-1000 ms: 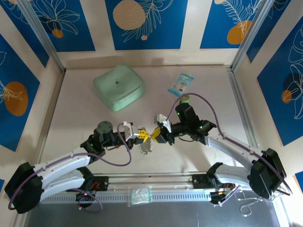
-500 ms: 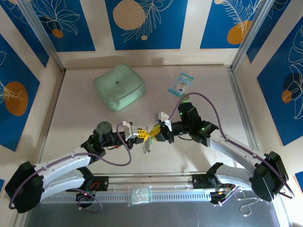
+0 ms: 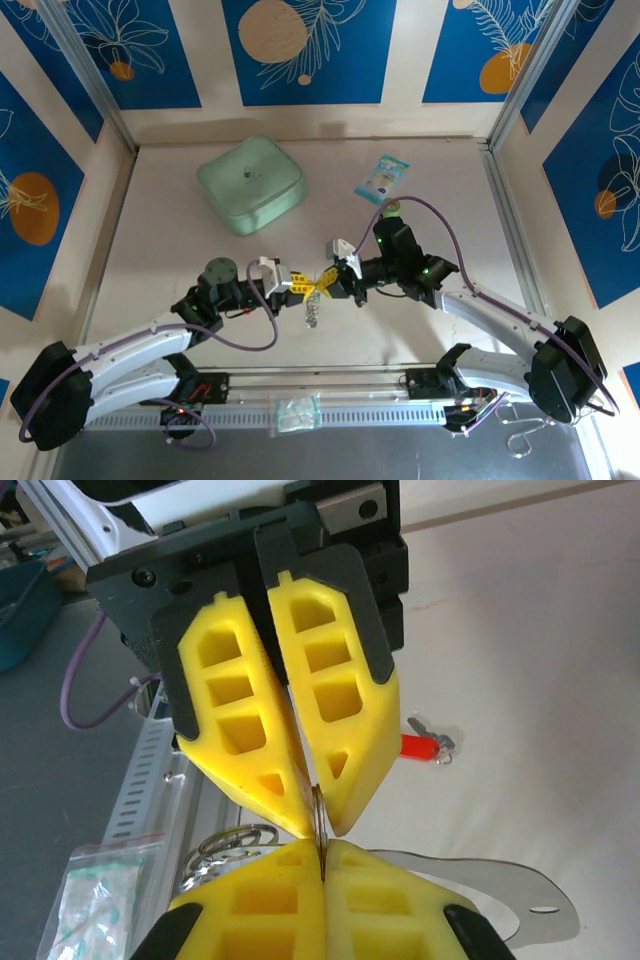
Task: Put the keys on the keyring
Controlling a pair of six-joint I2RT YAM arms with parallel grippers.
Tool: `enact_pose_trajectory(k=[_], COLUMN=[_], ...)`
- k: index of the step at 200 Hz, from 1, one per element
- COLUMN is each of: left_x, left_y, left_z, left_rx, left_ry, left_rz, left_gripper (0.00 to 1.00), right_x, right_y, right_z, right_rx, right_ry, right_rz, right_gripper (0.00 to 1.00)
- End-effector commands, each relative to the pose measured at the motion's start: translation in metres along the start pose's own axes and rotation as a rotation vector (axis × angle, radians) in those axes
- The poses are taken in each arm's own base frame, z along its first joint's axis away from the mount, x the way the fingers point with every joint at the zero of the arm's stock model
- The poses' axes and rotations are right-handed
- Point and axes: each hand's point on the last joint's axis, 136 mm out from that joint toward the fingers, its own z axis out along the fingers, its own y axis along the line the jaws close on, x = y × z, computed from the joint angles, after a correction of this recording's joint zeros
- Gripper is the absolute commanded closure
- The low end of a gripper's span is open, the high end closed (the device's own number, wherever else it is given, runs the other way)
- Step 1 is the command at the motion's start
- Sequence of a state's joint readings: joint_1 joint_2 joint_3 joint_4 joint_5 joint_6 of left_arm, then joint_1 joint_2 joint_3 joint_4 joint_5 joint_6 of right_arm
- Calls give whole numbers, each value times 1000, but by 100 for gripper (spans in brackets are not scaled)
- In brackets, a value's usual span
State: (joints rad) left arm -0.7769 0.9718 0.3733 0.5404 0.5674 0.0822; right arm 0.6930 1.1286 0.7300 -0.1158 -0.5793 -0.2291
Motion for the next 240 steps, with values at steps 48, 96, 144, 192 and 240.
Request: enact_pose_trajectory(k=[48, 96, 144, 192, 240], left_x=[22, 18, 13, -11, -15], left_y=[-9, -13, -15, -3, -4], left_z=[1, 3, 4, 3, 1], left_rx=[72, 115, 140, 30, 22], left_ry=[222, 249, 242, 40, -26], left_rz=[-26, -16, 4, 15, 21], left_gripper=[82, 88, 100, 100, 100], right_x=[16, 12, -2, -6, 5], right_y=[11, 12, 12, 5, 4], right_z=[2, 8, 5, -11, -5], right_rx=[14, 19, 31, 32, 22], right_ry=[200, 257, 198, 36, 7], right_rz=[-57, -117, -124, -1, 52], right_gripper=[100, 100, 100, 68, 68])
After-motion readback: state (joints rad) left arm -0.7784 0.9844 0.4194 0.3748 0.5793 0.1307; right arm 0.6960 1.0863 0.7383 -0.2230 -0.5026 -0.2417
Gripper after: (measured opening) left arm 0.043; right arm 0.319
